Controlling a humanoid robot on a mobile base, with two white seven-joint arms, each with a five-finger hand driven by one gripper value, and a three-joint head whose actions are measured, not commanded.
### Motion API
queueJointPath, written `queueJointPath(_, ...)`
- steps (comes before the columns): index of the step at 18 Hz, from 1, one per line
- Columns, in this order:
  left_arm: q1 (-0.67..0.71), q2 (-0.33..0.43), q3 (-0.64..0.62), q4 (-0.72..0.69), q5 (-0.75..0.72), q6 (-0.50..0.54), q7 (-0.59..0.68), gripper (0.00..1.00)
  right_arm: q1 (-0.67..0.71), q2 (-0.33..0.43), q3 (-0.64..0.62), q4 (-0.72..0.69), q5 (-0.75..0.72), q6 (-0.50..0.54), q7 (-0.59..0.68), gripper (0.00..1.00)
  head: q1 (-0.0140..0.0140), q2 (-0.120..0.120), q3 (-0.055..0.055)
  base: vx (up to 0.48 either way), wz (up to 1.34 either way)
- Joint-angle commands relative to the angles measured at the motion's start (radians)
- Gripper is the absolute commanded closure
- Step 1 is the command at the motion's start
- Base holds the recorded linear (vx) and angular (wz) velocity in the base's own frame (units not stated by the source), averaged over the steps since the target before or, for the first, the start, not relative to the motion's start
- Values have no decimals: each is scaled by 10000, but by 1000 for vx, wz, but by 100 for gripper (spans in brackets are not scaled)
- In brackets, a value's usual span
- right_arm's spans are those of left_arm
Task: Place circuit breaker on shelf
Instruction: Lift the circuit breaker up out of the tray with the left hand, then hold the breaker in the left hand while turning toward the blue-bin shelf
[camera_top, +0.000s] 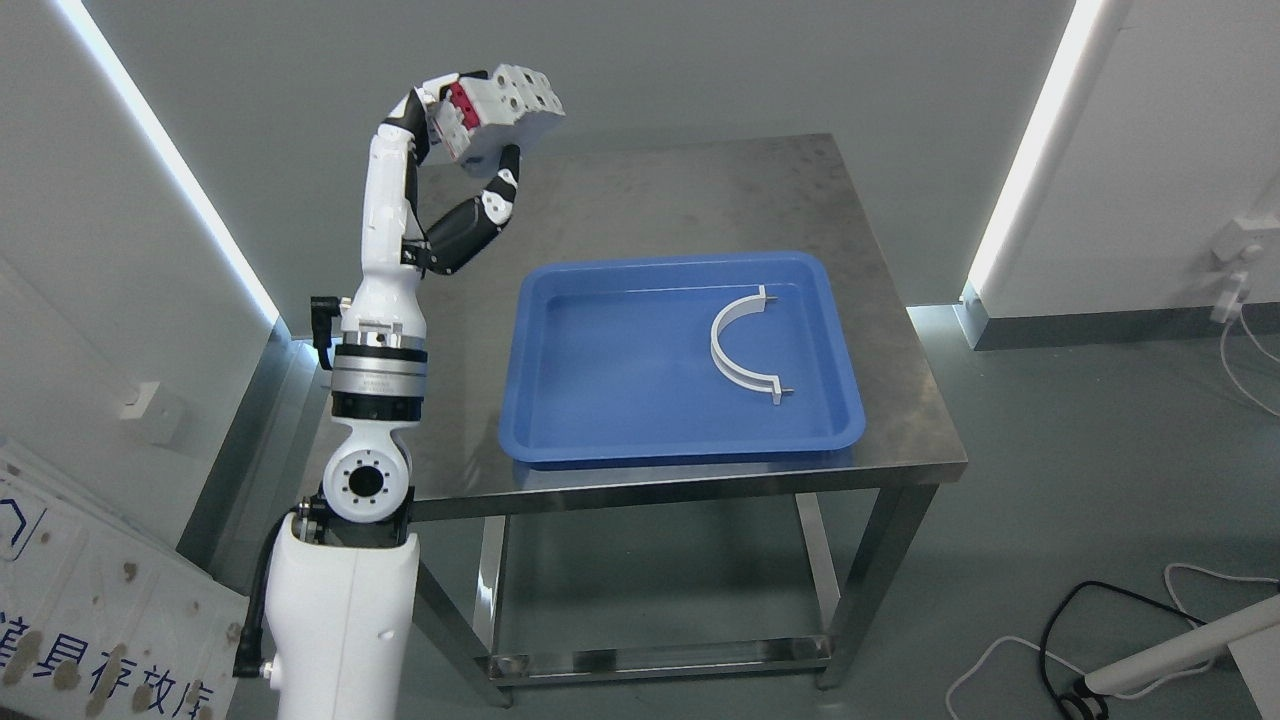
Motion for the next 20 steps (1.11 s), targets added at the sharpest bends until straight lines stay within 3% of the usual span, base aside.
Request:
queueJointPath(1,2079,170,-55,-1628,731,-1262,-1627,84,158,-175,0,2,5,-334,-9,0,0,0,0,-147,56)
queueJointPath(13,2740,170,1034,-1628,946,-1339,-1660,83,158,-175,0,-14,-10,-334,-9,0,0,0,0,-259,-242)
queueJointPath(20,2832,170,1495,-1628,1528,-1294,-1676,83,158,-175,0,2,-10,-334,-9,0,0,0,0,-65,-87)
